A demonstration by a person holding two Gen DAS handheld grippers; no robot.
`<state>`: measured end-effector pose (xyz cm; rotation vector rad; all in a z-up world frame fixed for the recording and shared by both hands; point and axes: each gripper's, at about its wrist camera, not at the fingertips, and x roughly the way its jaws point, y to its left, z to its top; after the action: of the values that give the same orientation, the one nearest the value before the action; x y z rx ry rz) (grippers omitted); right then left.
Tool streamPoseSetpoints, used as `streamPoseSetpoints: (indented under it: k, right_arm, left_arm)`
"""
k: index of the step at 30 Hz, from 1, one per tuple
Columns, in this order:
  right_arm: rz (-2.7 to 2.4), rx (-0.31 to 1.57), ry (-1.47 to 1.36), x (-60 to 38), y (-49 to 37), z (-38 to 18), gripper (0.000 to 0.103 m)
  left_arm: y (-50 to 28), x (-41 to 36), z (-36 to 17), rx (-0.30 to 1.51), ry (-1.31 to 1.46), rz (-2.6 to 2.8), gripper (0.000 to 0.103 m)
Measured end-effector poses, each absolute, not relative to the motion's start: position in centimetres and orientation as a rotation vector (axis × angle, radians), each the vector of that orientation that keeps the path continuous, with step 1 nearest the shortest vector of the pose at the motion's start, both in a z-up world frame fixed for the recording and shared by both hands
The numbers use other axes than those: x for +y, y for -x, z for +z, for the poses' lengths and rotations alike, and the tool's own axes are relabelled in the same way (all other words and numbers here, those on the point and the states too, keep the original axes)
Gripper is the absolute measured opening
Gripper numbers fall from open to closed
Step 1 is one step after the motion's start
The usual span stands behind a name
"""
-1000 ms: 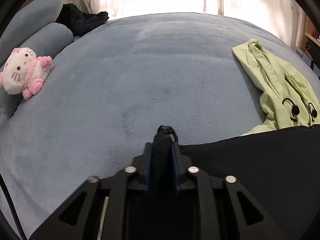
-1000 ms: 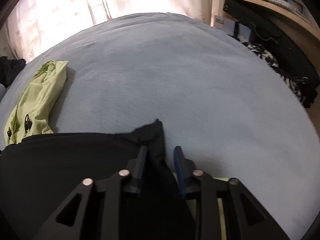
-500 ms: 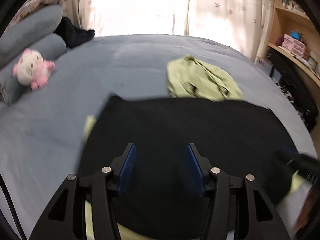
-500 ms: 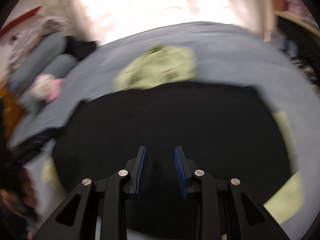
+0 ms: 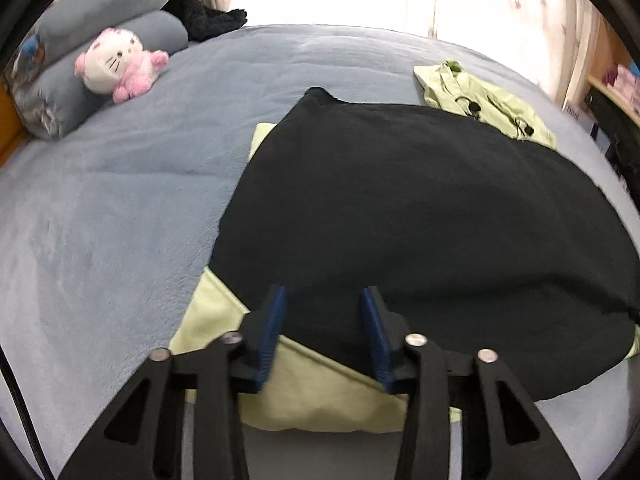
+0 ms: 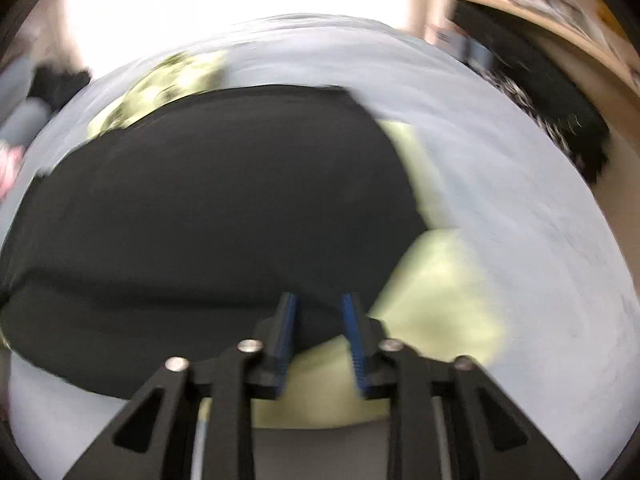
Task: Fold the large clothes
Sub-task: 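Press the folded black bundle flat with both tools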
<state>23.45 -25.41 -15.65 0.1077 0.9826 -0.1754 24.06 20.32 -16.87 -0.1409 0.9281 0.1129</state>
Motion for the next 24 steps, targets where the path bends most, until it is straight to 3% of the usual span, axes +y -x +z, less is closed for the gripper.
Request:
streamPoseSetpoints:
  k: [1, 11, 15, 24]
  right_arm:
    - [-0.162, 0.99, -0.172, -27.1, -23.3, -15.6, 0.0]
    - [-0.22, 1.03, -0.135, -26.5, -23.8, -15.5, 0.003]
    - [-0.195, 1.02, -0.175, -26.6, -22.9, -14.0, 0.003]
    - [0.104, 0.972, -0.14, -16.7, -27.4, -11.5, 0.003]
  left_arm:
    - [-23.9, 20.4, -16.8, 0.927, 0.143, 0.113, 0.037]
    - [-24.6, 19.9, -16.6, 0.965, 0.13, 0.146, 0.043]
    - [-24.5, 19.8, -15.4, 0.957, 0.146, 0.146, 0.055]
    - [-28.6, 14.5, -13.6, 0.932, 0.14, -0.018, 0.055]
